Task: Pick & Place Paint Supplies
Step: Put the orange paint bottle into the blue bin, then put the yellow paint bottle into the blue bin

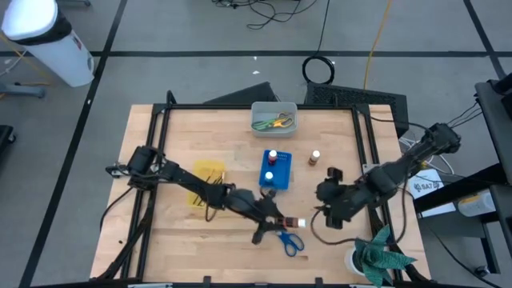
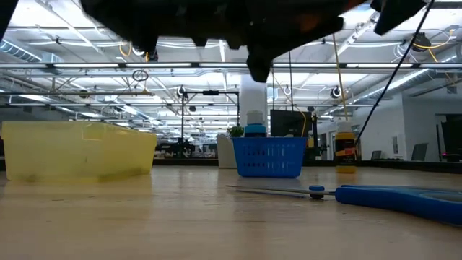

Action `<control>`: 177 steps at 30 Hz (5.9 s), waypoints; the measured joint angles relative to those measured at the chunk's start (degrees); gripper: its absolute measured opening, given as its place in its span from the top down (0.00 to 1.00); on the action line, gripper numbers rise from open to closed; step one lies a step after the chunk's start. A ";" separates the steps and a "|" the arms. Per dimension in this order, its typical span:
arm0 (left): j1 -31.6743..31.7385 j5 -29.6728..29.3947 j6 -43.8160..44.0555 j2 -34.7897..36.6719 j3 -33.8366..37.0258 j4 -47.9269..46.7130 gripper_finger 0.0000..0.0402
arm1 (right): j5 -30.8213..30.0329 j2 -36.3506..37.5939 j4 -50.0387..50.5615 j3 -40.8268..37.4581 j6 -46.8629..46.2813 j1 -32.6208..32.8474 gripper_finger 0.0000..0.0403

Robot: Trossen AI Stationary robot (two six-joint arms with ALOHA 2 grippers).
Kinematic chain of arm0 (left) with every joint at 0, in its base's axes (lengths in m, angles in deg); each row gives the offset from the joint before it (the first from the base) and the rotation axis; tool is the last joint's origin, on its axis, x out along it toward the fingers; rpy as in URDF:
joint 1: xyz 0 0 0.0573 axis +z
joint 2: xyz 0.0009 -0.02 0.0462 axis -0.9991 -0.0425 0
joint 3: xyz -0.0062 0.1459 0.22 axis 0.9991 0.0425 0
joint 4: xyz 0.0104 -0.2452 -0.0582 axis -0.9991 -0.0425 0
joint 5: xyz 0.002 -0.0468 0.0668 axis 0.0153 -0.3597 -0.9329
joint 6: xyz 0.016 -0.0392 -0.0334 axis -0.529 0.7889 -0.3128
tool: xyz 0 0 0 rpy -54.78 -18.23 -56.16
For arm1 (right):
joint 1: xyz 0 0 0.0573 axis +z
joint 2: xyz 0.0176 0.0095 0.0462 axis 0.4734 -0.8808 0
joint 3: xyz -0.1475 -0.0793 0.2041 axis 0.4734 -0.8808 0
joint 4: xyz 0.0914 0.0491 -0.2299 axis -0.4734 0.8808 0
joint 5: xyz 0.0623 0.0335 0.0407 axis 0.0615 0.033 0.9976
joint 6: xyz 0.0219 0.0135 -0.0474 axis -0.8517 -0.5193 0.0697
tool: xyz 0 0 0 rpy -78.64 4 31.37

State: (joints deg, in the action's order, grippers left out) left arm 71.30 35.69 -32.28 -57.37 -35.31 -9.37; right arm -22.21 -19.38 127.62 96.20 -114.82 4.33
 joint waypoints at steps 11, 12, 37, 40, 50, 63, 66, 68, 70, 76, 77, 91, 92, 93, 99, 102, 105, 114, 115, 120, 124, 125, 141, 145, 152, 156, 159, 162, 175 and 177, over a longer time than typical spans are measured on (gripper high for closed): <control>3.36 1.52 1.49 0.04 10.10 26.03 0.69 | -2.67 6.97 -55.86 -20.56 17.24 -1.49 0.48; 3.35 1.51 1.49 0.04 10.01 26.13 0.69 | -1.84 6.97 -56.95 -20.97 17.88 -2.17 0.48; 3.46 -0.34 3.02 0.02 10.06 23.78 0.69 | 1.08 5.47 -54.67 -20.96 19.31 -4.08 0.74; 4.15 0.26 5.22 0.81 9.93 22.08 0.68 | 1.48 5.92 -47.44 -17.65 18.31 -4.96 0.74; 9.38 9.37 14.52 11.13 9.99 -3.10 0.07 | 1.32 6.12 -26.20 -3.00 18.87 -9.73 0.74; 11.21 6.95 5.52 25.43 10.10 -17.98 0.16 | 9.33 -5.15 -8.43 5.21 24.61 -29.88 0.74; 11.16 7.01 3.64 27.77 10.10 -19.26 0.18 | 12.20 -9.00 -8.46 5.21 26.51 -34.01 0.74; 11.21 6.97 2.85 28.65 10.10 -20.05 0.18 | 13.53 -11.10 -8.49 5.21 27.92 -36.01 0.74; 11.13 6.98 2.31 29.29 10.15 -20.78 0.19 | 13.55 -13.38 -8.49 5.21 29.21 -37.43 0.74; 11.23 7.01 1.89 29.75 10.12 -22.68 0.17 | 16.36 -18.10 -9.62 5.21 31.22 -40.87 0.74; 11.27 7.01 1.84 29.75 10.12 -23.19 0.16 | 16.44 -18.57 -9.44 5.21 31.35 -41.15 0.74; 11.80 6.98 2.32 29.75 10.12 -24.15 0.20 | 17.84 -25.98 -10.54 5.22 33.72 -42.39 0.74; 11.80 6.99 2.32 29.75 10.12 -24.14 0.19 | 17.86 -26.18 -10.53 5.23 33.71 -42.39 0.74; 11.80 6.97 2.32 29.75 10.12 -24.15 0.19 | 17.83 -26.29 -10.59 5.26 33.70 -42.39 0.74; 11.80 6.97 2.30 29.73 10.12 -24.17 0.17 | 17.69 -26.09 -11.57 5.15 33.72 -42.39 0.59; 11.80 6.96 2.29 29.73 10.12 -24.21 0.18 | 17.63 -25.69 -12.11 5.12 33.72 -42.39 0.52; 11.80 6.95 2.29 29.70 10.12 -24.29 0.20 | 17.60 -24.52 -11.08 5.10 33.88 -42.37 0.48; 11.75 6.93 2.25 29.70 10.12 -25.41 0.21 | 12.87 -15.53 -3.10 5.14 33.61 -42.35 0.49; 11.75 6.90 2.25 29.70 10.12 -25.41 0.20 | 10.70 -14.43 -1.37 5.15 33.55 -42.33 0.49; 11.75 6.88 2.40 29.70 10.12 -25.37 0.18 | 4.16 -9.45 6.27 5.13 29.48 -44.13 0.50; 11.63 6.87 2.51 29.70 10.12 -25.31 0.19 | 5.38 -6.98 7.52 3.20 26.11 -46.98 0.50; 11.62 6.88 2.53 29.70 10.12 -25.31 0.19 | 6.89 -6.67 7.56 2.47 26.07 -47.80 0.50; 10.51 6.10 2.10 29.68 10.12 -25.33 0.18 | 14.03 -6.35 0.50 -7.51 29.59 -53.57 0.44; 10.51 4.74 2.05 29.70 10.12 -25.35 0.18 | 17.55 -6.50 -0.36 -8.95 29.60 -53.54 0.45; 10.50 3.93 2.05 29.70 10.12 -25.36 0.22 | 17.73 -6.41 -0.83 -9.37 29.57 -53.54 0.45; 10.49 3.93 2.05 29.68 10.12 -25.37 0.22 | 17.73 -6.41 -0.93 -9.37 29.59 -53.52 0.49; 10.51 3.93 2.12 29.68 10.12 -25.37 0.20 | 17.73 -6.41 -0.93 -9.37 29.59 -53.52 0.56; 10.51 3.93 2.12 29.68 10.12 -25.37 0.19 | 17.73 -6.41 -0.93 -9.37 29.59 -53.52 0.63; 10.51 3.92 2.08 29.69 10.15 -25.39 0.20 | 20.86 -6.41 -1.28 -7.72 29.59 -52.33 0.75; 10.51 3.93 2.05 29.68 10.15 -25.38 0.21 | 20.90 -6.41 -0.45 -5.77 29.59 -51.08 0.75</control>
State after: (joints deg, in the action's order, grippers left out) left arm 81.80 39.62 -30.23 -27.69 -25.16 -34.75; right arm -1.31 -25.79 127.17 90.43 -85.22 -46.75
